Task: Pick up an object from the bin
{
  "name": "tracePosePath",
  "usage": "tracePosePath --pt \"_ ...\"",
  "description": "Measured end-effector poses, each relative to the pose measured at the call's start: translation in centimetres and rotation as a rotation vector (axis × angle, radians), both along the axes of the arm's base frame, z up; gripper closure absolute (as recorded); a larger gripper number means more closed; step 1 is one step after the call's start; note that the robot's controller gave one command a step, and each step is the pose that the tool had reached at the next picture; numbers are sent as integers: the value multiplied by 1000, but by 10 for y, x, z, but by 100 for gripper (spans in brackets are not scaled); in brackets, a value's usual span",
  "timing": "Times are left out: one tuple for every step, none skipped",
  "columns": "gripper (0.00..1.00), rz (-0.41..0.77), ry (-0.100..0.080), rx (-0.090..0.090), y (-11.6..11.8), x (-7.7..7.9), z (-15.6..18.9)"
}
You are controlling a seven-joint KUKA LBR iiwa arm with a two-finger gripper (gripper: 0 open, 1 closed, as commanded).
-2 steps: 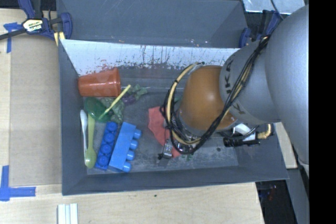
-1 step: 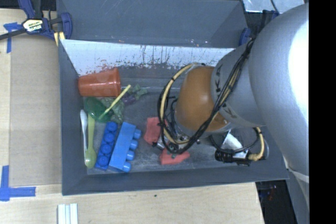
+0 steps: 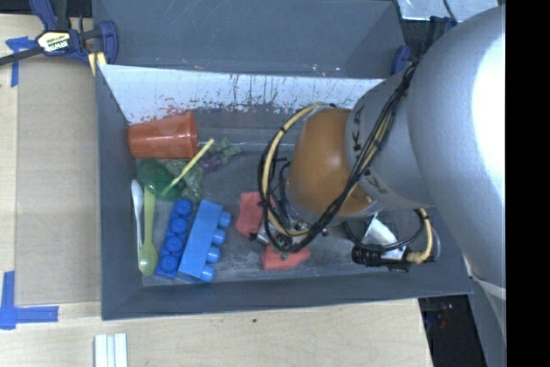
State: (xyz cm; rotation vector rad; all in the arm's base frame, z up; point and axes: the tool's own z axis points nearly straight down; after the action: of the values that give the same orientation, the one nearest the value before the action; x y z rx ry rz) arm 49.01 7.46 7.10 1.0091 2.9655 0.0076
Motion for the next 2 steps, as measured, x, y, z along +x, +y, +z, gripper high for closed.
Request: tracePosePath --pt "100 0 13 -2 -1 -3 14" --pt "100 1 9 -1 -1 -2 54"
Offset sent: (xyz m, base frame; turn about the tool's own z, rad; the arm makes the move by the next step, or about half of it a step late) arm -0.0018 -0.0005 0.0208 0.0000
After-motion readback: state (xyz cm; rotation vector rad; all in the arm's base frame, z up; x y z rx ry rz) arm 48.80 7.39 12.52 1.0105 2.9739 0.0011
